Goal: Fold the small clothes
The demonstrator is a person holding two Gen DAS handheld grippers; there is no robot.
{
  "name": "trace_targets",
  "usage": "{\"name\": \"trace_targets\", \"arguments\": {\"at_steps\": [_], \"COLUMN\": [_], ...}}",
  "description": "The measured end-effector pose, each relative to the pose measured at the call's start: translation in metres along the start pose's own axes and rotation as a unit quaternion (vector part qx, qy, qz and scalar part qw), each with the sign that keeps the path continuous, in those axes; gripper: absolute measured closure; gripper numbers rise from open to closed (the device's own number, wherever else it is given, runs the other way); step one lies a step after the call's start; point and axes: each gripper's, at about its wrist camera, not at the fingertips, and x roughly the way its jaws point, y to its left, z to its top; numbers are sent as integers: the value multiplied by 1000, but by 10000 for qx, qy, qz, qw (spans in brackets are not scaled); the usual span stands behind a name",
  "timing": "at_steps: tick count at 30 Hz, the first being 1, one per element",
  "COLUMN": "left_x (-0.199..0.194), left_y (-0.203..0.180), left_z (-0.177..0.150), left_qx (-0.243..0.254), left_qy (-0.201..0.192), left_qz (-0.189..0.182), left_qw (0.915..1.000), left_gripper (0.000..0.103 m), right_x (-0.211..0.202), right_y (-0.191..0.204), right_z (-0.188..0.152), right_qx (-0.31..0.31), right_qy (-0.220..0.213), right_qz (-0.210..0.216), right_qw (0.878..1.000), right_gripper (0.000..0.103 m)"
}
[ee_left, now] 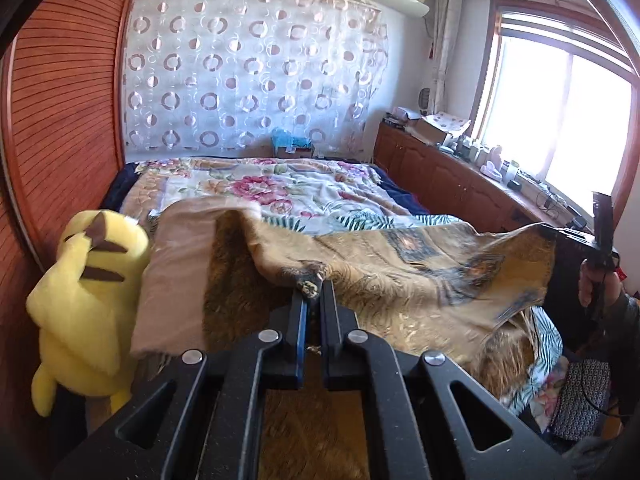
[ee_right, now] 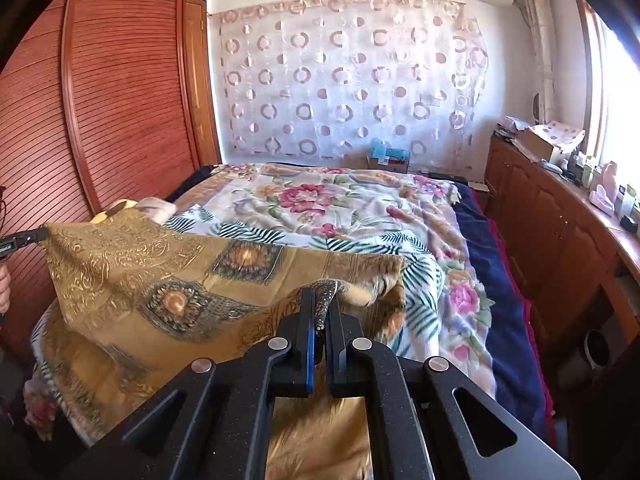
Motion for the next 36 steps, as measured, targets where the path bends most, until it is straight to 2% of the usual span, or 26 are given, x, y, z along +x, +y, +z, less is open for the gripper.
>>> {"name": "trace_targets", "arguments": {"at_steps": [10,16,21,22,24,26,29,31,34,35,36], "left_x": [-9,9,13,11,7,2,-4,-2,8,11,15], "left_y": [20,23,22,22,22,23,26,30,39,41,44], "left_z": [-67,-97,-106,-106,-106,-104,-101,-101,-104,-106,-107], "left_qx": [-249,-471,-564,-557,-535,-513,-479,-491,-651,-698,-746], "left_qy": [551,896,1063,1051,1001,938,819,831,974,1013,1060], "left_qz": [164,303,220,211,265,335,463,540,709,744,767], "left_qw": [9980,9944,9925,9927,9932,9937,9944,9939,9906,9896,9886], "left_gripper": [97,97,96,94,81,55,52,50,50,50,50], "right_x": [-51,-42,-28,-28,-32,-37,-49,-49,-52,-55,-58], "right_y": [-9,-10,-5,-5,-2,-1,6,6,7,8,9], "right_z": [-71,-93,-97,-96,-93,-88,-91,-91,-89,-87,-85], "right_qx": [252,314,404,402,416,435,399,357,276,250,238], "right_qy": [482,868,1060,1068,1058,984,826,749,594,521,449], "right_qz": [269,192,91,70,27,21,-28,-79,-204,-242,-263], "right_qw": [9982,9955,9935,9934,9935,9942,9958,9965,9976,9980,9984], "right_gripper": [100,100,100,100,100,99,96,94,85,80,70]}}
